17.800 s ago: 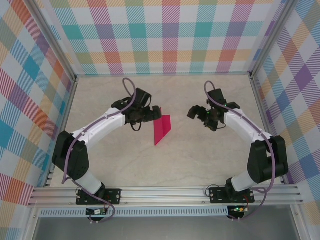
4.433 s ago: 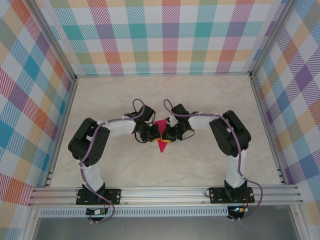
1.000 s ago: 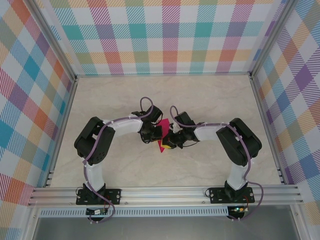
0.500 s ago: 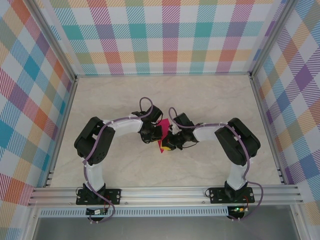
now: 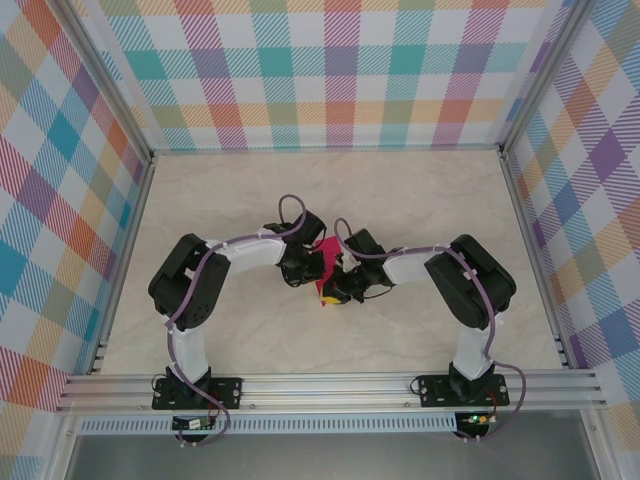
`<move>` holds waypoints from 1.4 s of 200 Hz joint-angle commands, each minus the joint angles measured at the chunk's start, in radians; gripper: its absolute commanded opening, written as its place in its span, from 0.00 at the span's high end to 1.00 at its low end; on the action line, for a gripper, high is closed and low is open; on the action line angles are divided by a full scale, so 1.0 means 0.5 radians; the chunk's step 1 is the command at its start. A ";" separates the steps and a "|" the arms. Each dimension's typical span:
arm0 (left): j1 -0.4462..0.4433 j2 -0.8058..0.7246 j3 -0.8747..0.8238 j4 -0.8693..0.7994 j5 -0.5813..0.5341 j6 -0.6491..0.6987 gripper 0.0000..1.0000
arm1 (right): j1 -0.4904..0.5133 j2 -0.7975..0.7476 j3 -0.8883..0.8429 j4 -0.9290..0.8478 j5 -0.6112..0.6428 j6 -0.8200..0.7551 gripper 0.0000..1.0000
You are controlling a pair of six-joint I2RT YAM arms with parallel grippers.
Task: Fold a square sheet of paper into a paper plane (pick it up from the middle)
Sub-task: Third fold the triangle at the center of the table.
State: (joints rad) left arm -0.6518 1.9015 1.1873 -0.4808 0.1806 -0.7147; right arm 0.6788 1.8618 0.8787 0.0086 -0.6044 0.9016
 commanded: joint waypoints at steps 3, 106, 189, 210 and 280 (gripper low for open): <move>0.009 0.185 -0.157 -0.246 -0.302 -0.022 1.00 | 0.035 0.045 -0.009 -0.067 -0.027 0.004 1.00; 0.009 0.179 -0.120 -0.255 -0.297 0.006 1.00 | -0.226 -0.187 0.172 -0.422 0.217 -0.332 0.99; 0.009 0.137 -0.111 -0.260 -0.278 0.007 1.00 | -0.251 0.103 0.369 -0.451 0.236 -0.435 1.00; 0.009 0.112 -0.091 -0.261 -0.270 0.027 1.00 | -0.253 0.137 0.360 -0.450 0.260 -0.449 1.00; 0.009 -0.345 -0.094 0.160 0.102 0.148 0.94 | -0.256 0.179 0.320 -0.491 0.306 -0.461 1.00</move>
State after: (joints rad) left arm -0.6521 1.8454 1.1763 -0.4835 0.1707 -0.6609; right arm 0.5507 1.9190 1.0554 -0.1986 -0.4824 0.6933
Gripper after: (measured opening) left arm 0.058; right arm 0.065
